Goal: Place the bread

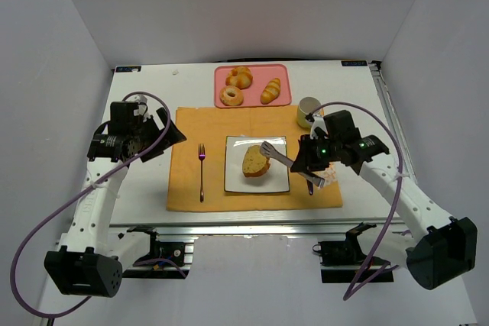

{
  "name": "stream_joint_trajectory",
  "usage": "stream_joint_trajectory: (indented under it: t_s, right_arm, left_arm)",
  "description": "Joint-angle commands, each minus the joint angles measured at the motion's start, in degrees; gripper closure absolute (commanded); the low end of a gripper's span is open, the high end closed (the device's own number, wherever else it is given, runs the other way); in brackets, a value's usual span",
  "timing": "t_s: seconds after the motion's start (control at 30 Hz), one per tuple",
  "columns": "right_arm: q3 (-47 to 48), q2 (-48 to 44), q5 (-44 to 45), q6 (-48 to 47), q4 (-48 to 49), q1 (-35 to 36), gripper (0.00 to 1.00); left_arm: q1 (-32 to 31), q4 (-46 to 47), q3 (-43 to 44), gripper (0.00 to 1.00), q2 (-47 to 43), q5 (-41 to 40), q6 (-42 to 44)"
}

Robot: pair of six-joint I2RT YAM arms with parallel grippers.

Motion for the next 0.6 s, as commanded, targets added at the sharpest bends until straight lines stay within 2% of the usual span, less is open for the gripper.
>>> stream_joint_trajectory:
  t_s: [0.0,0.17,0.3,0.37,0.47,0.53,0.57]
  right_arm:
    - [-1.82,-0.57,-1.26,0.68,5.84,0.74,1.0]
    - [-3.67,0.13,1.74,0.06,6.63,1.0,0.91]
    - [-4.11,1.1,2.61,-0.2,6.28,1.09,0.79]
    - [-4.03,1.19,3.14,-0.38,6.11,1.26,0.7]
    - [-3.68,1.01,3.58,-0.38,5.84,1.26,0.67]
    - [-2.98,1.01,3.67,-0.46,5.58,1.26,0.57]
    - [-2.71,1.01,3.94,-0.38,5.32,1.26,0.55]
  left_arm:
    - [-0.34,0.31,-0.4,0.02,-1.71,0.98,-0.46]
    - [-0.34,0.04,-0.58,0.02,-2.06,0.98,-0.46]
    - [-0.34,0.04,-0.84,0.02,-2.24,0.98,-0.55]
    - [-0.34,0.04,-0.84,0.02,-2.24,0.98,-0.55]
    - [-0.34,0.13,-0.84,0.02,-2.24,0.8,-0.55]
    - [-0.34,0.22,-0.75,0.02,-2.06,0.72,-0.64]
    - [-0.34,0.3,-0.66,0.02,-1.89,0.8,-0.64]
